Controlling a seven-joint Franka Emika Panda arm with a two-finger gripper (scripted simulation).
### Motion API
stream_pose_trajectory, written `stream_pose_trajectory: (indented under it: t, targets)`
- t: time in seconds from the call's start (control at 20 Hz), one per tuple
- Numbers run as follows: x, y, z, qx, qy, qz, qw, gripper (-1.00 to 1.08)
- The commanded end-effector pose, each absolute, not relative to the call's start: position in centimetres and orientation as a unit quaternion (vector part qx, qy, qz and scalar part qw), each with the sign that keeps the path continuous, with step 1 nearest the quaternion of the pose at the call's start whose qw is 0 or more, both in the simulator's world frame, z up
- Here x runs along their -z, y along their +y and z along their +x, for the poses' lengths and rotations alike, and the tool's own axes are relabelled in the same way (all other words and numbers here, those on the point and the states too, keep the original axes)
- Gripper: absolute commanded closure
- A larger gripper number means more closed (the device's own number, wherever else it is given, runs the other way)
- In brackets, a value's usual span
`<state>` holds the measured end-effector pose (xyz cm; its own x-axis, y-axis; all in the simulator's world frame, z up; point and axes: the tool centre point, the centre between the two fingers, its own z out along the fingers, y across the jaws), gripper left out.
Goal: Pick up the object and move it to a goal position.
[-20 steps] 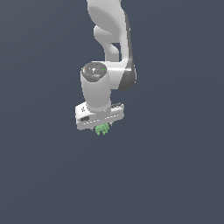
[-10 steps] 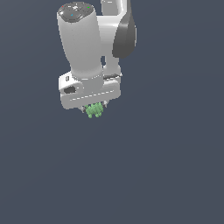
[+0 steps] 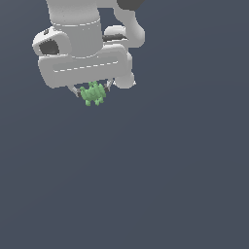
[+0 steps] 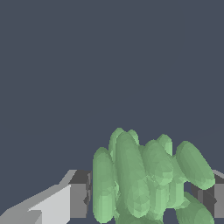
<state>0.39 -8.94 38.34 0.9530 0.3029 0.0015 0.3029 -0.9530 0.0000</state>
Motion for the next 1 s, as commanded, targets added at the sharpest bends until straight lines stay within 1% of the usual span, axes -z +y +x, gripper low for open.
stream_pose_trajectory:
  t: [0.0,0.2,0.45,0.95]
  targets:
    - [-41.0,-9.4,0.1,0.0,-0.153,-0.988,0.0,1.08]
    - [-44.6,-10.1,0.0,0.0,-0.153,-0.988,0.0,1.08]
    - [-47.8,-10.7,-0.1,0.0,-0.153,-0.988,0.0,1.08]
    - [-50.7,-11.3,-0.1,0.0,-0.153,-0.988,0.0,1.08]
